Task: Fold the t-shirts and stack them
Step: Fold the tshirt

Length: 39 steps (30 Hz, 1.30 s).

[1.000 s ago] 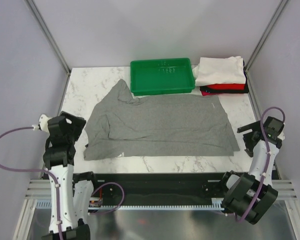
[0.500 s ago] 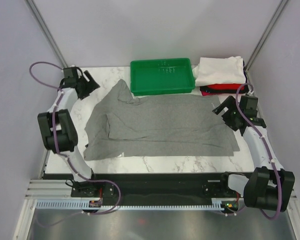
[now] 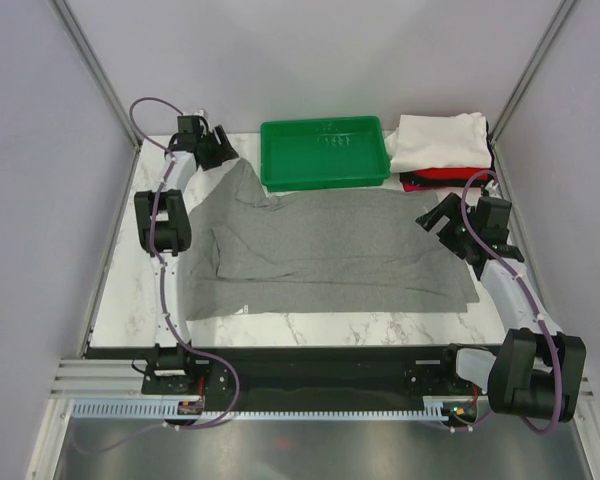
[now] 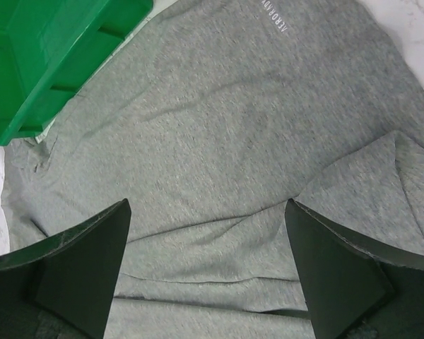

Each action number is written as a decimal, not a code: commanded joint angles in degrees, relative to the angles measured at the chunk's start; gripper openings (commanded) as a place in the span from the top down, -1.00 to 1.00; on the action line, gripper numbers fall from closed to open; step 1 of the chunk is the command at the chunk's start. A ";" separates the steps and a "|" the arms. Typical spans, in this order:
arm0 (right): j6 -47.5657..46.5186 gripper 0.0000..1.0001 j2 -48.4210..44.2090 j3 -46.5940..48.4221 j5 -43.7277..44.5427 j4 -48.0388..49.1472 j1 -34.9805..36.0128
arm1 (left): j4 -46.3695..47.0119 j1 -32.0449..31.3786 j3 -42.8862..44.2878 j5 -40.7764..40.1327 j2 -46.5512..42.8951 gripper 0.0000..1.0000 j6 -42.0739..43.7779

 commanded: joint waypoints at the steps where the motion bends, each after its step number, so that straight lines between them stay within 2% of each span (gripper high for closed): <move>1: -0.46 -0.96 1.15 -0.96 -2.65 5.51 0.21 | -1.70 -0.96 4.56 0.24 2.17 -0.43 1.51; 5: -0.46 -0.96 1.24 -1.84 -2.48 6.21 0.21 | -3.19 -3.51 4.82 -5.30 2.35 -0.40 -0.60; 11: -0.90 -0.96 1.95 -1.14 -2.48 5.95 0.21 | -4.77 -5.54 5.87 -4.07 4.02 -0.30 -2.80; 14: -2.66 -0.96 2.65 1.05 -1.43 3.85 0.21 | -5.83 -5.36 5.44 -5.83 3.85 -0.08 -3.77; 16: -3.80 -0.96 3.96 2.72 -0.03 1.92 0.21 | -5.83 -4.92 4.91 -6.45 3.67 0.20 -3.94; 17: -4.41 -0.96 4.84 4.47 0.50 1.64 0.21 | -5.75 -4.75 4.91 -6.19 3.75 0.37 -3.94; 18: -4.77 -0.96 5.72 5.53 2.42 1.38 0.21 | -5.57 -4.14 4.91 -5.67 3.93 0.74 -4.12; 19: -5.47 -0.96 8.34 7.98 3.66 0.94 0.21 | -5.31 -3.70 4.91 -3.92 4.28 0.89 -4.73; 20: -6.17 -0.95 10.01 9.57 4.71 0.76 0.21 | -5.04 -3.26 4.91 -2.51 4.63 0.96 -5.08; 26: -8.19 -0.68 26.01 22.92 14.55 -0.47 1.78 | -1.44 2.28 3.24 7.51 6.83 0.96 -11.93; 29: -9.16 -0.52 34.01 29.70 19.31 -0.12 4.32 | 1.98 2.37 -0.53 7.34 4.90 0.96 -12.29; 33: -11.36 -0.42 44.63 37.08 22.39 0.94 5.66 | 5.50 2.46 -6.07 7.70 2.44 0.96 -12.91; 39: -14.00 -0.36 50.98 42.45 25.73 1.29 5.66 | 5.94 2.81 -5.82 8.66 2.96 0.96 -13.70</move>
